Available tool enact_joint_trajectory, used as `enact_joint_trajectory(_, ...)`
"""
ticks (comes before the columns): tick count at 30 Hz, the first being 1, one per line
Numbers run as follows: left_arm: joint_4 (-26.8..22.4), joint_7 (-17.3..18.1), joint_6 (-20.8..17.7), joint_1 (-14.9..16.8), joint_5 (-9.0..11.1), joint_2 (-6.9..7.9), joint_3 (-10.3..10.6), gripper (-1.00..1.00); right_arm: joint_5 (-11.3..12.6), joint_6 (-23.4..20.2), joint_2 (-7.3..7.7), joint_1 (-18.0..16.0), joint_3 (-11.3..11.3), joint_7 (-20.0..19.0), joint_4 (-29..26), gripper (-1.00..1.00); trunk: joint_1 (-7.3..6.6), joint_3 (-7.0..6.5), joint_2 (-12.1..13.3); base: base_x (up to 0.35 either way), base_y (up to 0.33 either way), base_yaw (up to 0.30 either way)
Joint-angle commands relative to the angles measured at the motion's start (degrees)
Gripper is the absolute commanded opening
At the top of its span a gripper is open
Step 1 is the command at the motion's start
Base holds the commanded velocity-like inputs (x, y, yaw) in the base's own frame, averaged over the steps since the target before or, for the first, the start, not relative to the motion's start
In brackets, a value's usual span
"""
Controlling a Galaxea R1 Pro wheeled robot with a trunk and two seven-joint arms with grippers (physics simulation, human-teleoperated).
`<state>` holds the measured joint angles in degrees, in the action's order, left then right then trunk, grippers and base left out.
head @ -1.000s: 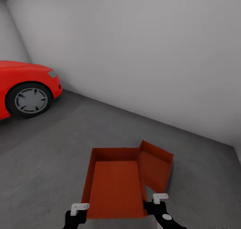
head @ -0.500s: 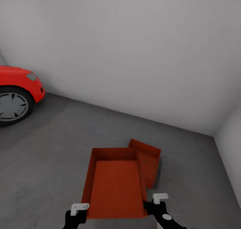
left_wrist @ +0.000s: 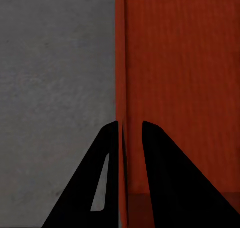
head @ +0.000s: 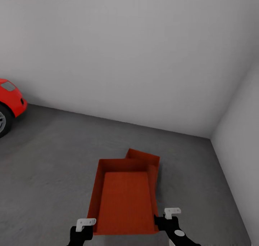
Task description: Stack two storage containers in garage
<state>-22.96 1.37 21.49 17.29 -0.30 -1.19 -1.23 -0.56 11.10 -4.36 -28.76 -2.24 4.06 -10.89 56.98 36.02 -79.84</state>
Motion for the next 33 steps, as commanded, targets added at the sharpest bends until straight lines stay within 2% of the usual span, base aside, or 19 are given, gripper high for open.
enact_joint_trajectory(1, -0.07, -0.49, 0.14, 0.03, 0.65, 0.05, -0.97, -1.00, 0.04, 0.18, 0.93, -0.06, 0.40, 0.68, 0.08, -1.00, 0.00, 0.04, -0.03, 0.000, 0.000, -0.269)
enact_joint_trajectory(9, -0.07, -0.49, 0.14, 0.03, 0.65, 0.05, -0.97, -1.00, 0.04, 0.23, 0.93, -0.06, 0.40, 0.68, 0.08, -1.00, 0.00, 0.04, -0.03, 0.123, 0.057, -0.184)
enact_joint_trajectory(33, -0.07, -0.40, 0.05, 0.03, 0.65, 0.05, -0.97, -1.00, 0.04, 0.24, 0.93, -0.06, 0.40, 0.68, 0.08, -1.00, 0.00, 0.04, -0.03, 0.276, 0.201, -0.006)
